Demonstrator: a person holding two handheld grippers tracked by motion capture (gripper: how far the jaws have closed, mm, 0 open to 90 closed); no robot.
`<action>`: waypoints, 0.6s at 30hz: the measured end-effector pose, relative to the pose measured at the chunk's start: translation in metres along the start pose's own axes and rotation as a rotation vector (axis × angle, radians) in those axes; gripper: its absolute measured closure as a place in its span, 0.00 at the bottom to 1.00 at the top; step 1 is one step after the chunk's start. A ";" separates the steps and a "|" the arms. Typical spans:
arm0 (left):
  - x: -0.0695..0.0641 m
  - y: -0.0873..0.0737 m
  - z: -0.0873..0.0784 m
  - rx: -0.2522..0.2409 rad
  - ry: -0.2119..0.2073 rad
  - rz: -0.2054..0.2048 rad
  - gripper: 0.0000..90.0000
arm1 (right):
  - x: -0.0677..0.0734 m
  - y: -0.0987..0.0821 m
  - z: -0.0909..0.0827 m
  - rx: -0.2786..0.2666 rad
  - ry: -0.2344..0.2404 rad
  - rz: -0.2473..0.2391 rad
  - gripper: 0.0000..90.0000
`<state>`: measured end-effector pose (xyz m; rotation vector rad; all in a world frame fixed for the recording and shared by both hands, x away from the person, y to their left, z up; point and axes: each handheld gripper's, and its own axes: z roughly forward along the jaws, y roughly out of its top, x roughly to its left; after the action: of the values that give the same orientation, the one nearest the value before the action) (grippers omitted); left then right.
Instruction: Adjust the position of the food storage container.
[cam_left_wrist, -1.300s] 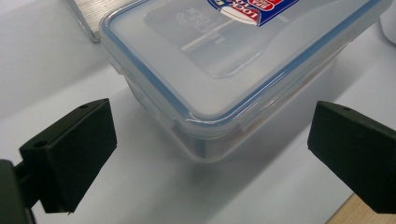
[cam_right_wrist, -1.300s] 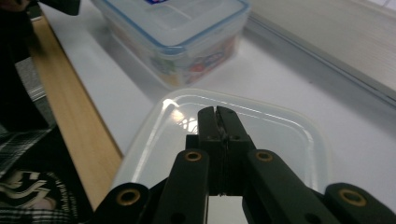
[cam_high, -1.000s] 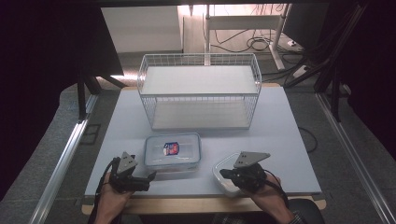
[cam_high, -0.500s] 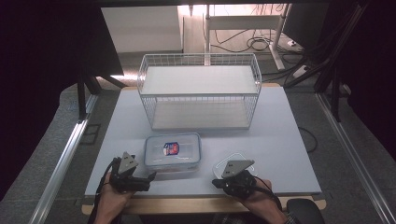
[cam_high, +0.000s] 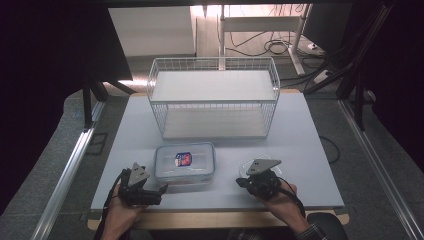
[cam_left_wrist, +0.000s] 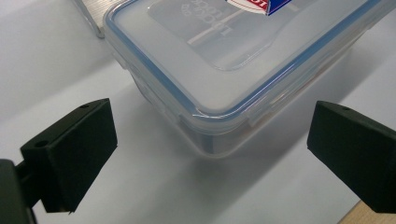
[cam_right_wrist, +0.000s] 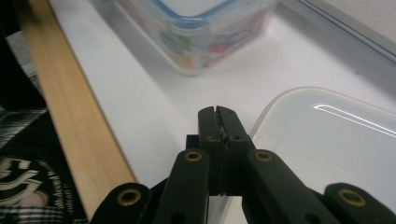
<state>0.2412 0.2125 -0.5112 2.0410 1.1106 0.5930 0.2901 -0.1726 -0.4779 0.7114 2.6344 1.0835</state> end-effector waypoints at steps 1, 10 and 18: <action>0.000 0.000 0.000 0.001 -0.001 -0.001 0.02 | -0.005 -0.001 -0.001 0.004 -0.018 0.006 0.99; -0.003 0.001 -0.002 0.003 -0.031 0.028 0.01 | -0.034 -0.008 -0.009 -0.003 -0.103 0.073 0.99; -0.004 0.001 0.000 0.031 -0.033 0.032 0.03 | -0.058 -0.014 -0.015 -0.011 -0.163 0.122 0.99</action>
<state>0.2401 0.2089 -0.5106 2.0914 1.0755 0.5594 0.3294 -0.2197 -0.4764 0.9268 2.4739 1.0233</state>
